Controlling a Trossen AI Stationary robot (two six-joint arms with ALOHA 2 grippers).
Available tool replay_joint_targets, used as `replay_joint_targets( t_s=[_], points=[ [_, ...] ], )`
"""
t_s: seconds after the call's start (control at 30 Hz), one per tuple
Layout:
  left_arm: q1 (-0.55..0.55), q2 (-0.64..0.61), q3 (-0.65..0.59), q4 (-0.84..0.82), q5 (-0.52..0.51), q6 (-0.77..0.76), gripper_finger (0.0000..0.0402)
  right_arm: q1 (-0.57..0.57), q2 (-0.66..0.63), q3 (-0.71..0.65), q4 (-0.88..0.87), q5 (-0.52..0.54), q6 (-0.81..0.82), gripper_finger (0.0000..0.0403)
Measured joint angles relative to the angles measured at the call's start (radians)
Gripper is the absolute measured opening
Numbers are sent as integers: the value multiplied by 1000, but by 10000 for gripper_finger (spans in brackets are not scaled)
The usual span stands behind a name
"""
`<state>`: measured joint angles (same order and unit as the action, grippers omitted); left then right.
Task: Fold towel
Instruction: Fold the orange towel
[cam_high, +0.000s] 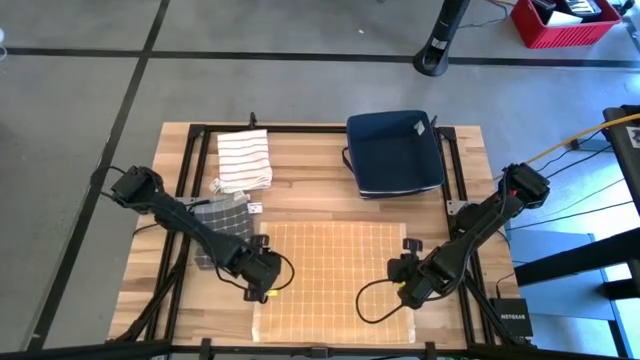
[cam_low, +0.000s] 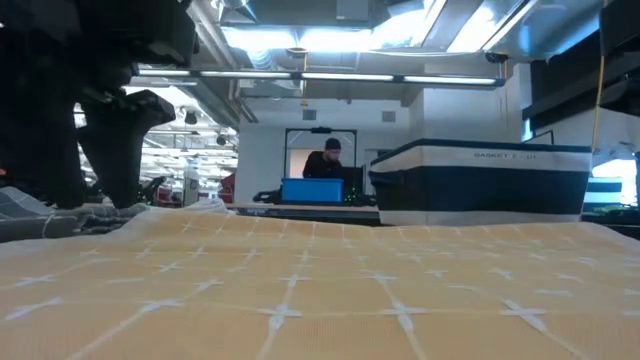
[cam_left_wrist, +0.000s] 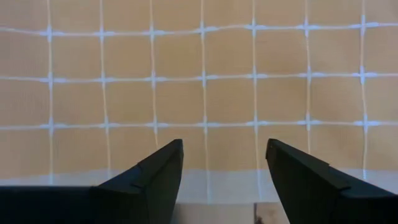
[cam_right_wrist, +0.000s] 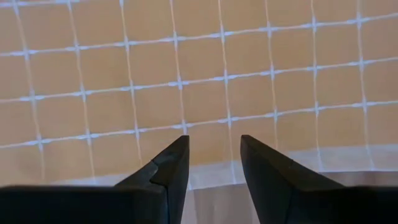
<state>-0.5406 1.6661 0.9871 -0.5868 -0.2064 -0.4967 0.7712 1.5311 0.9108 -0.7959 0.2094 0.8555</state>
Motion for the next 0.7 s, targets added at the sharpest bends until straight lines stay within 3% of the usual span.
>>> replay_joint_targets(
  t_s=[0.3,0.7],
  points=[
    [12,67,-2,1,68,42,225,0,0,0,-9,1,28,147],
    [14,113,3,4,75,31,213,1,0,0,1,10,34,147]
  ],
)
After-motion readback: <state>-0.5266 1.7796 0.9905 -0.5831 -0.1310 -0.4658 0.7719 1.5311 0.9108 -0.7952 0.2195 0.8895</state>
